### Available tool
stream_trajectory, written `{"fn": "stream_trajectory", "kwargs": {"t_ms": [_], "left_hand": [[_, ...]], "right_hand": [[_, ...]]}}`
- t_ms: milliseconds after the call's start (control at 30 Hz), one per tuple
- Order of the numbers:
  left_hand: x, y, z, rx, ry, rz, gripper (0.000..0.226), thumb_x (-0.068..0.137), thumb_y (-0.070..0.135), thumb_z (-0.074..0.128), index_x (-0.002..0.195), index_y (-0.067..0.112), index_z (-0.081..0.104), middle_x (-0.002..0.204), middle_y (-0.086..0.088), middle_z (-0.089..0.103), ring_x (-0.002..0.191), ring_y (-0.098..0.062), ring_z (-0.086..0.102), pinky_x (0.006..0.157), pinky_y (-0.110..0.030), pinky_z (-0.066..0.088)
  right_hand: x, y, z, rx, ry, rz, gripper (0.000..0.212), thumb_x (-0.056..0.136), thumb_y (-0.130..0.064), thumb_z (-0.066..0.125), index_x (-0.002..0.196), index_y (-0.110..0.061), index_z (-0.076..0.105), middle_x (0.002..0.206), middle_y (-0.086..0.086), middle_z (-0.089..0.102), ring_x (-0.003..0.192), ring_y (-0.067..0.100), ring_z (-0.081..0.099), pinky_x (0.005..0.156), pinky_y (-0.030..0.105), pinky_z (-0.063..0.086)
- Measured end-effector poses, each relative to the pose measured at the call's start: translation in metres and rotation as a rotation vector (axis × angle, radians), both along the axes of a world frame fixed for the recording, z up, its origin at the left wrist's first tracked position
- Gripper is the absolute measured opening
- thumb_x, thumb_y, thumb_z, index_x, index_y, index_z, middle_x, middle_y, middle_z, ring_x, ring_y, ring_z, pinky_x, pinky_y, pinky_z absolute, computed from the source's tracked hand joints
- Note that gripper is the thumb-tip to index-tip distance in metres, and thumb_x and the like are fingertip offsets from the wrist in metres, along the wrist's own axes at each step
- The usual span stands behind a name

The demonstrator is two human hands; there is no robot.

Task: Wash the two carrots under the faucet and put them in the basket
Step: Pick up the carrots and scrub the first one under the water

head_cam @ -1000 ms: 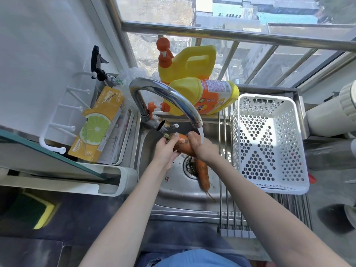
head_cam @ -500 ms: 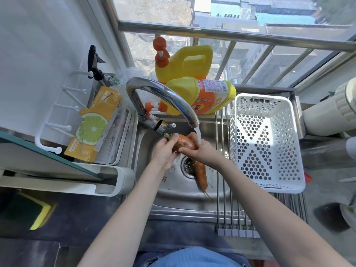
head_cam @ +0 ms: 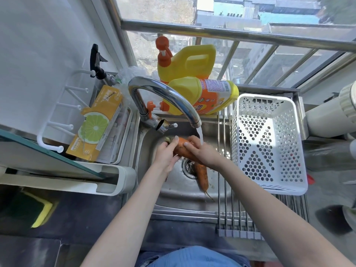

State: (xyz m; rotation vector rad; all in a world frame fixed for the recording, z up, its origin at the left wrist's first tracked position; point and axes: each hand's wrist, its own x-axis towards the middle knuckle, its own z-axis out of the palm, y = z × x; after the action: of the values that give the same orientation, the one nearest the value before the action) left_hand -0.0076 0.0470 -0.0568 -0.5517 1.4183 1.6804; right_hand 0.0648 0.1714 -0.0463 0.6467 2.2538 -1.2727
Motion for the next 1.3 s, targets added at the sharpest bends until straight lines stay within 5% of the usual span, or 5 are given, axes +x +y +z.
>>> {"fn": "stream_trajectory", "kwargs": {"t_ms": [367, 600, 833, 1000, 1300], "left_hand": [[-0.008, -0.008, -0.011, 0.041, -0.234, 0.299, 0.051, 0.099, 0.026, 0.052, 0.141, 0.004, 0.034, 0.141, -0.025, 0.041, 0.129, -0.04, 0.045, 0.09, -0.052, 0.046], [-0.005, -0.006, -0.006, 0.051, -0.407, 0.39, 0.024, 0.1, 0.024, 0.048, 0.087, 0.003, 0.047, 0.113, -0.023, 0.046, 0.125, -0.036, 0.045, 0.105, -0.051, 0.04], [-0.004, -0.019, -0.013, 0.014, -0.454, 0.329, 0.022, 0.096, 0.018, 0.054, 0.112, 0.002, 0.055, 0.129, -0.022, 0.05, 0.126, -0.036, 0.049, 0.097, -0.05, 0.045], [0.005, -0.03, -0.019, -0.092, -0.435, 0.129, 0.005, 0.093, 0.012, 0.058, 0.092, 0.007, 0.06, 0.101, -0.015, 0.062, 0.089, -0.029, 0.061, 0.064, -0.043, 0.057], [0.002, -0.04, -0.001, 0.041, -0.276, -0.728, 0.046, 0.089, 0.054, 0.051, 0.112, 0.014, 0.059, 0.096, -0.011, 0.072, 0.086, -0.025, 0.07, 0.078, -0.035, 0.057]], "right_hand": [[-0.01, 0.022, 0.019, 0.512, -0.135, 0.325, 0.063, 0.07, -0.076, 0.061, 0.103, -0.022, 0.061, 0.088, -0.005, 0.061, 0.083, 0.016, 0.06, 0.067, 0.03, 0.049], [-0.004, 0.035, 0.039, -0.097, 0.12, -0.254, 0.027, 0.073, -0.033, 0.083, 0.085, -0.01, 0.073, 0.075, 0.007, 0.072, 0.063, 0.016, 0.07, 0.055, 0.027, 0.058], [0.008, 0.01, 0.011, -0.431, 0.068, -0.918, 0.023, 0.078, -0.024, 0.08, 0.09, -0.009, 0.069, 0.097, 0.018, 0.072, 0.086, 0.025, 0.071, 0.073, 0.038, 0.061], [-0.017, -0.015, -0.004, -0.975, 0.122, -1.435, 0.021, 0.089, -0.031, 0.066, 0.078, -0.014, 0.06, 0.058, 0.005, 0.066, 0.062, 0.016, 0.064, 0.075, 0.033, 0.052], [-0.047, -0.023, -0.022, -0.745, 0.039, -1.315, 0.026, 0.09, -0.028, 0.064, 0.077, -0.01, 0.051, 0.046, 0.003, 0.048, 0.035, 0.015, 0.044, 0.041, 0.021, 0.042]]}}
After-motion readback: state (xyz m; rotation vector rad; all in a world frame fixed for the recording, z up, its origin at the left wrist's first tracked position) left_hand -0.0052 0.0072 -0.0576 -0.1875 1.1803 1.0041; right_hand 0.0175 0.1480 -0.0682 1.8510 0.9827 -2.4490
